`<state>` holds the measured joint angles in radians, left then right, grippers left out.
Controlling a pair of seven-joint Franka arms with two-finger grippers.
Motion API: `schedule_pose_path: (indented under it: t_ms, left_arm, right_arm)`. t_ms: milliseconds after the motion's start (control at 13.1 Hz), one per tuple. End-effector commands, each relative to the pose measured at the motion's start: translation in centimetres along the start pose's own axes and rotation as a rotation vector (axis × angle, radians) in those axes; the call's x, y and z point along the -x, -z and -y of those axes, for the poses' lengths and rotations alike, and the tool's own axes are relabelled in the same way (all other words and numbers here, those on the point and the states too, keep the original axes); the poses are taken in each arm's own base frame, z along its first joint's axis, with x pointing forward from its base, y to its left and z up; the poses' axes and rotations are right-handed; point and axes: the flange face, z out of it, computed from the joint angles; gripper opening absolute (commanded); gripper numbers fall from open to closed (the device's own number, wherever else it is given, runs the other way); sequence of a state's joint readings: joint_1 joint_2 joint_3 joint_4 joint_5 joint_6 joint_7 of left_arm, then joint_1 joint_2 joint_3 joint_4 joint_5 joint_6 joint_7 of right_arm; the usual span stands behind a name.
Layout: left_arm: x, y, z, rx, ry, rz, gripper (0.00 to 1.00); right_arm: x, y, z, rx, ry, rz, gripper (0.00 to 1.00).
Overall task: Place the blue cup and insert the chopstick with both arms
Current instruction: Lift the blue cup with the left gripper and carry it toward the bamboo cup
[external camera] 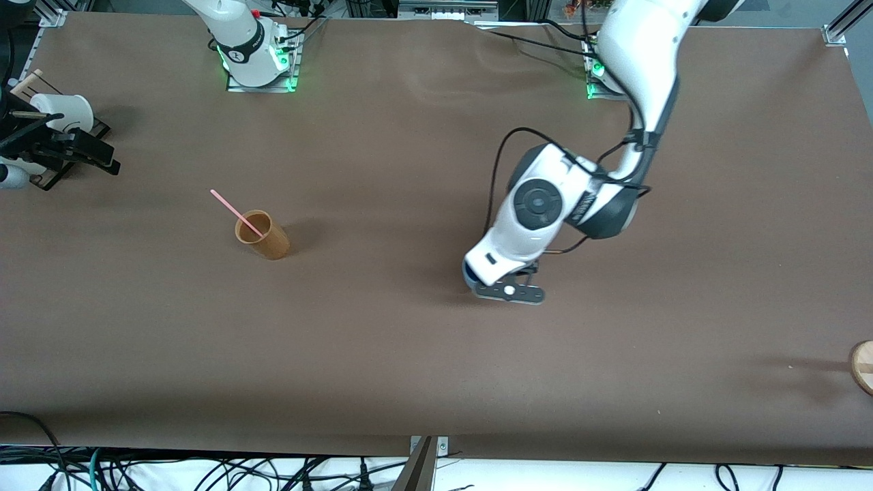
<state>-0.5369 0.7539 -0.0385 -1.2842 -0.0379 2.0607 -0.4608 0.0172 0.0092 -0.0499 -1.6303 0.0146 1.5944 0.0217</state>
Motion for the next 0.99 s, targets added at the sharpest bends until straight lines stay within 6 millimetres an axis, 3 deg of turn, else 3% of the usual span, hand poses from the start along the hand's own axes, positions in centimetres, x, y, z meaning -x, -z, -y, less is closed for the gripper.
schedule_pose_path:
  t_ms: [0,305,533,686,838,914]
  left_arm:
    - [0.4,-0.9,-3.6,0.017,0.04,0.019,0.0]
    - [2.7,-4.6,-8.3,0.008,0.139,0.04,0.0]
    - [3.2,-7.5,-9.3,0.012,0.166,0.062,0.0]
    - [3.0,-7.9,-9.3,0.02,0.168,0.048,0.0]
    - [2.7,-7.2,-9.0,0.025,0.169,0.04,0.55]
    - [2.5,-6.5,-8.8,0.025,0.166,0.042,0.92]
  right_arm:
    - [0.7,0.0,0.1,0.01,0.009,0.03,1.0]
    - [1.1,-0.2,-0.1,0.011,0.01,0.062,1.0]
    - [1.0,-0.2,-0.1,0.011,0.011,0.062,1.0]
    - [1.0,-0.3,0.0,0.01,0.031,0.065,1.0]
    - [1.0,-0.7,0.5,0.009,0.06,0.073,1.0]
    - [0.6,-1.5,1.5,0.01,0.109,0.089,1.0]
